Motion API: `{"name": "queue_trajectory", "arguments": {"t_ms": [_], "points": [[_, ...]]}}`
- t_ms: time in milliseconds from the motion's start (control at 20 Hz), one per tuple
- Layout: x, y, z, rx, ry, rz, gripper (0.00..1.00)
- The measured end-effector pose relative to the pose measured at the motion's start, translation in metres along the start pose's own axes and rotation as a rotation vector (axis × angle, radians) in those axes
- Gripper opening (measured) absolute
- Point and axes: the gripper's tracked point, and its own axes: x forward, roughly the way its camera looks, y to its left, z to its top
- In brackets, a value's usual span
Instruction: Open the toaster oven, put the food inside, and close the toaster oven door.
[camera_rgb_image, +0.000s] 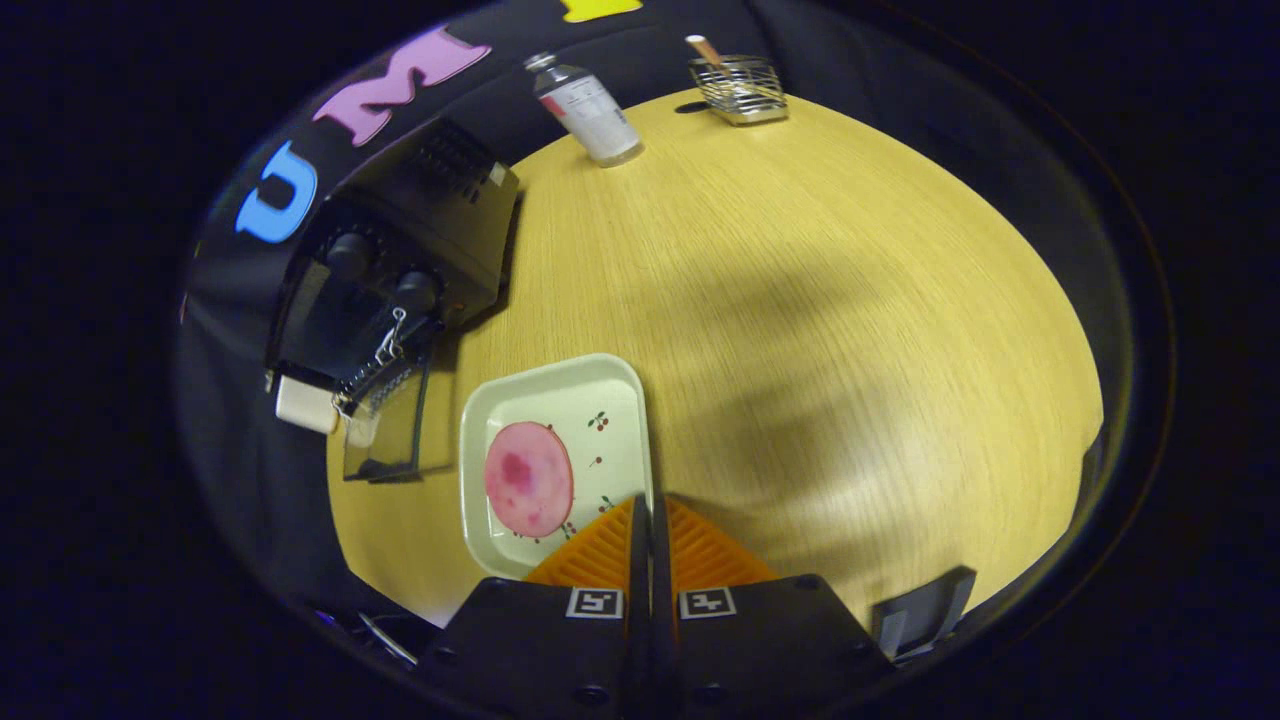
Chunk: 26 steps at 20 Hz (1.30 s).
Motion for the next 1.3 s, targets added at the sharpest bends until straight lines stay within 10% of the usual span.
{"name": "queue_trajectory", "arguments": {"t_ms": [1300], "points": [[-0.092,0.131,-0.022,0.476,-0.318,0.202,0.06]]}}
